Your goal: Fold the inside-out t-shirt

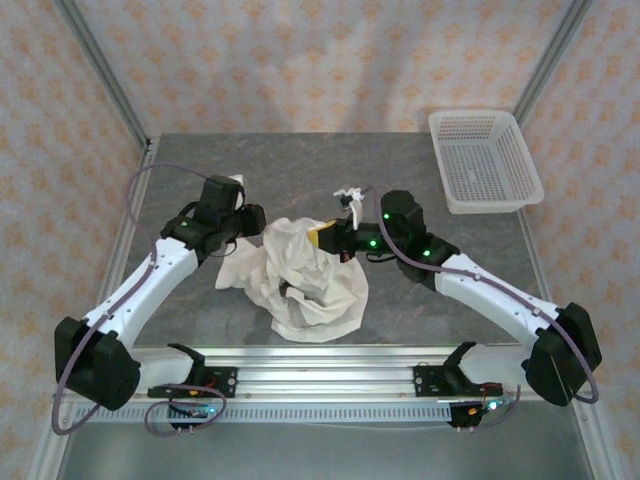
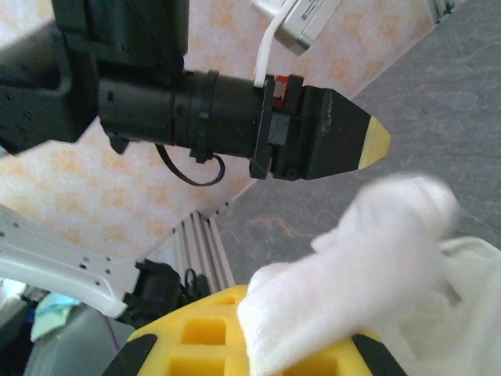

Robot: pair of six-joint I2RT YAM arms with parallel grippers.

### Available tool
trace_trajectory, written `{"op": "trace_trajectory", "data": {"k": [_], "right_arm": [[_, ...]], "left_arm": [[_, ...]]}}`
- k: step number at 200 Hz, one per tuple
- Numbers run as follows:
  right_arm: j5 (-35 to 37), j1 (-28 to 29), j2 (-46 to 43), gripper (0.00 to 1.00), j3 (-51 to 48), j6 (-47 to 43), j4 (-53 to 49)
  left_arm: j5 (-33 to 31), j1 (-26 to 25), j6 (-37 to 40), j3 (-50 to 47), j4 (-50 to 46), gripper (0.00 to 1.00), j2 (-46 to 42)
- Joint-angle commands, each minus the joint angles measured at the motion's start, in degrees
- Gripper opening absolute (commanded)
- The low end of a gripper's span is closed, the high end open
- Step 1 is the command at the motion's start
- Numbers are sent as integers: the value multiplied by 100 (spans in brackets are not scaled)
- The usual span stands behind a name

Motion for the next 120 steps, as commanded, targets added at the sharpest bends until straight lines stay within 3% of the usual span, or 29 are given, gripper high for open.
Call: {"op": "trace_trajectory", "data": {"k": [1,25,51,82,120], "right_arm": [[61,-76,-182,0,-38,462,848],[578,-112,-178,0,-39,542,791],[812,-139,-155,0,-20,559,740],[677,-147,-139,0,70,577,608],[493,-147,-187,0,153,573,387]], "left_arm": [[-77,49,-48,-168,-97,40,-719],[-239,-265,-331,-414,-522,41,-1638],[-713,-1521,-869,-702,-480,40,-2063],[-1135,-2725,-905,-744,384,40,-1257],[-1720,-2904,-399,-290,1155,49,5]]}}
